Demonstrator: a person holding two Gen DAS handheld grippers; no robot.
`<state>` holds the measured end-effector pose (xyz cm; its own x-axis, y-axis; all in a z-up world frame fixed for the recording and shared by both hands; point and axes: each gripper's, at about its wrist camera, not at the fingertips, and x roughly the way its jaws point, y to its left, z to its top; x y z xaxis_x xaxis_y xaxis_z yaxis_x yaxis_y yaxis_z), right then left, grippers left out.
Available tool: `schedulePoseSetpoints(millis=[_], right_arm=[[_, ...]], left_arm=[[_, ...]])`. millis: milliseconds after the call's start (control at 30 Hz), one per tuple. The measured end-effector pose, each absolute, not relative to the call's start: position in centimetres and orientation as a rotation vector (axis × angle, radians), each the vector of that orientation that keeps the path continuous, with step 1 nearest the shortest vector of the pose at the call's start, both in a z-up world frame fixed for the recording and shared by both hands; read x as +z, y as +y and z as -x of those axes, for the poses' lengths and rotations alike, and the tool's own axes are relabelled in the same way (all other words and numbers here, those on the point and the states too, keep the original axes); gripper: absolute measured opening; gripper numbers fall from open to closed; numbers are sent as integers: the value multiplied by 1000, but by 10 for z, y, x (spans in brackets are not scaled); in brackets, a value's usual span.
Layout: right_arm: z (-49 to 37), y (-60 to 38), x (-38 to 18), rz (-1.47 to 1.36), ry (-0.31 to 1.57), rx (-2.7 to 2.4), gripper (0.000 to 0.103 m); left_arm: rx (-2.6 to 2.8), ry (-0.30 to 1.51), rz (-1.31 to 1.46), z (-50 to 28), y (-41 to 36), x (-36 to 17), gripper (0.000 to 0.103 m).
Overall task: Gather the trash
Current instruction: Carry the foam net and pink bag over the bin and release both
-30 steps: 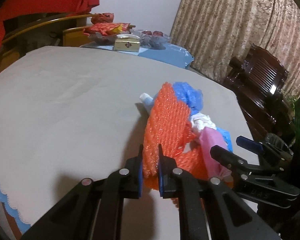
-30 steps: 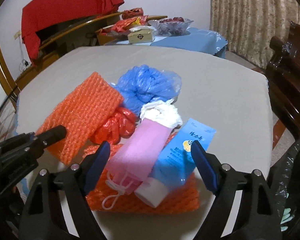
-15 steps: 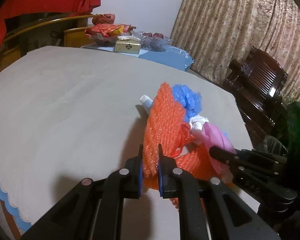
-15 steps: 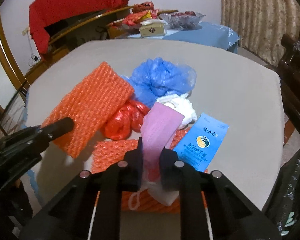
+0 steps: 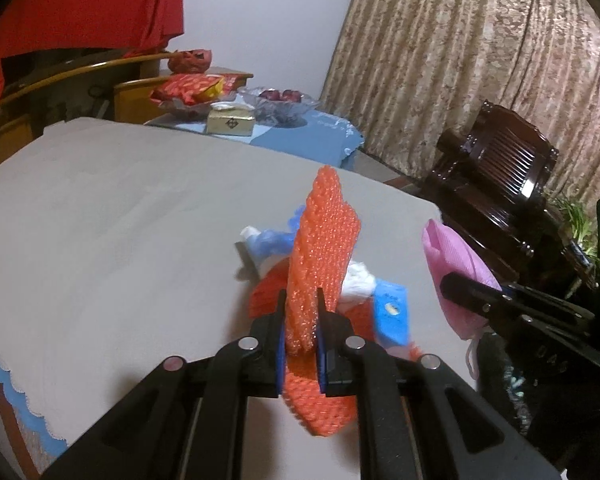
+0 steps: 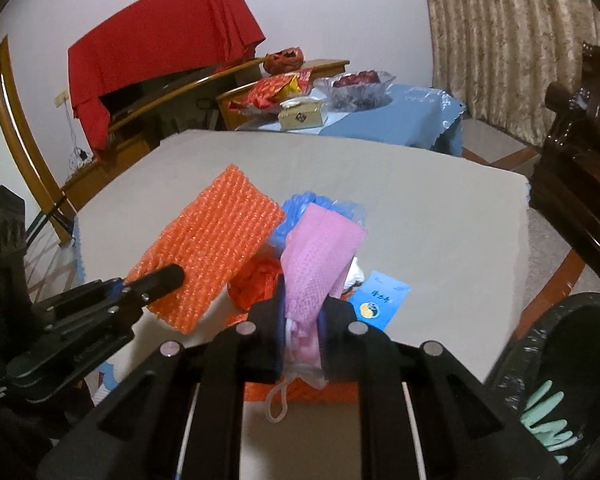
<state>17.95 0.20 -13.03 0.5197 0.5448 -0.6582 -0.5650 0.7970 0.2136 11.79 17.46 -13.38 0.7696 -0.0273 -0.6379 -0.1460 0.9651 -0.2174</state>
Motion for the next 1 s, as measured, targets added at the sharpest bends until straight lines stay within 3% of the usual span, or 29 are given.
schedulePoseSetpoints(millis=[1000], right_arm=[[-130,-169,-83,-33,666,393,13]], left_arm=[[-231,670,153,-118,25,-90,11]])
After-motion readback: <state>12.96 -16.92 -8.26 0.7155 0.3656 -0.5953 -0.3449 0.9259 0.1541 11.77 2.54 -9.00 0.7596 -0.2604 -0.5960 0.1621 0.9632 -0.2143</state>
